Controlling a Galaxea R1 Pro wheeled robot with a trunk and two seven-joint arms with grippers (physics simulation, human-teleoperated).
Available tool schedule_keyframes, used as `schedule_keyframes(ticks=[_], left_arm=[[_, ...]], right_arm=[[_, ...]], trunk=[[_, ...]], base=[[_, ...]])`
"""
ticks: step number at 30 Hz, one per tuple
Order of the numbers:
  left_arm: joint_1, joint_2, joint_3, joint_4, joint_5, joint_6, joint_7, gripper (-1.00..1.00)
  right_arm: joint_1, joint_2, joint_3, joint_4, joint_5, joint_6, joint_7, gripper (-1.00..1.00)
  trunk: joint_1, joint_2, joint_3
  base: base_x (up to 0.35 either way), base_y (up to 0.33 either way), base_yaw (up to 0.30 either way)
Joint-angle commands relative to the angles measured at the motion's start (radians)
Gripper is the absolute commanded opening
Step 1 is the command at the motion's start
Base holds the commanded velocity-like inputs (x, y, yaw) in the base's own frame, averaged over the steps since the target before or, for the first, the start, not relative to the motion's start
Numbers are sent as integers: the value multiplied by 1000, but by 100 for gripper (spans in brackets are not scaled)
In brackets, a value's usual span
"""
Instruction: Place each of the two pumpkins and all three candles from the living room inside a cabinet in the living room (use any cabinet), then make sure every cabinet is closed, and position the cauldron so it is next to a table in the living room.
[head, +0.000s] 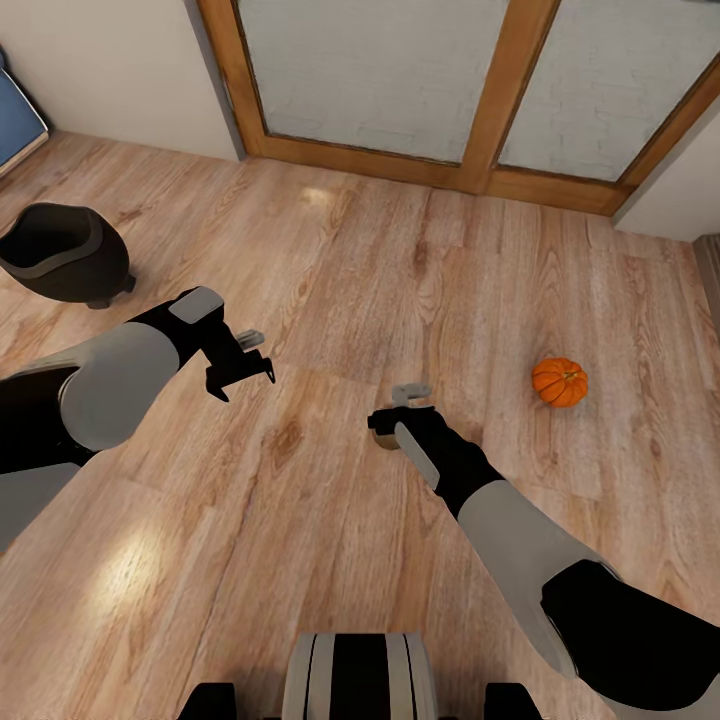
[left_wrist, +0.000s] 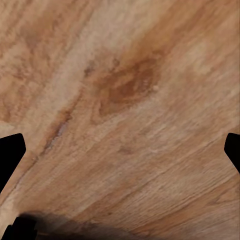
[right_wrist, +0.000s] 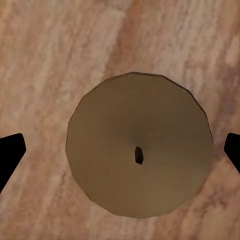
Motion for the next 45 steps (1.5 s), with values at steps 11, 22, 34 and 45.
schedule_keyframes(ticks=[11, 22, 34, 45], left_arm=[[0, 0, 8, -1, 3, 2, 4, 100], [0, -3, 8, -1, 3, 2, 4, 100], [0, -3, 8, -1, 3, 2, 4, 100], [0, -11, 8, -1, 2, 0, 8, 100]], right_arm=[[-1, 0, 4, 55, -9, -37, -7, 100], [-1, 0, 4, 56, -10, -40, -6, 100], [0, 0, 5, 57, -9, -40, -6, 100], [0, 0, 3, 60, -10, -40, -6, 100]], trunk=[[3, -2, -24], [3, -2, -24], [3, -2, -24], [4, -3, -39]], base=[[0, 0, 0], [0, 0, 0], [0, 0, 0], [0, 0, 0]])
